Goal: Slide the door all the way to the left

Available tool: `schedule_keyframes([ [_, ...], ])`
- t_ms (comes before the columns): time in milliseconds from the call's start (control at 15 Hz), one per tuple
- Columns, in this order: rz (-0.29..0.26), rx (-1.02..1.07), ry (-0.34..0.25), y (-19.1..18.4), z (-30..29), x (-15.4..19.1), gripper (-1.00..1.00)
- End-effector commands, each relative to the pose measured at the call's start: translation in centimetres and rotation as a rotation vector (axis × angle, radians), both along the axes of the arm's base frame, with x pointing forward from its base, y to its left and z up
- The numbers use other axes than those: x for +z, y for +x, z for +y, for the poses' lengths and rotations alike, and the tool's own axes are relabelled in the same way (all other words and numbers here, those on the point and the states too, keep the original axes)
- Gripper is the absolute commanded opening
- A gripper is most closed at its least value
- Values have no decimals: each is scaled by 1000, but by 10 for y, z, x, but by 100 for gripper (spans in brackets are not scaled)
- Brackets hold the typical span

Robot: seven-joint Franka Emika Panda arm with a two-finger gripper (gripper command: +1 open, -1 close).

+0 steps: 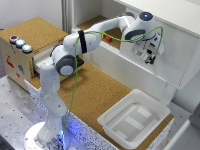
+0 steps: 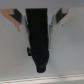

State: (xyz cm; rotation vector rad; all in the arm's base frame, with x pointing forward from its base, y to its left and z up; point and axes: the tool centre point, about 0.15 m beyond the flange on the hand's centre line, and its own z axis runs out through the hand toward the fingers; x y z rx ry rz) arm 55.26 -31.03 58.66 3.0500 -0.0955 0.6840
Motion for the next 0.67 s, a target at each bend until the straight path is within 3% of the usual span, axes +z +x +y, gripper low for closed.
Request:
schedule_keyframes([
  [0, 100, 50, 83, 35, -21, 6, -100],
  [600, 140, 11, 93, 28, 39, -11, -100],
])
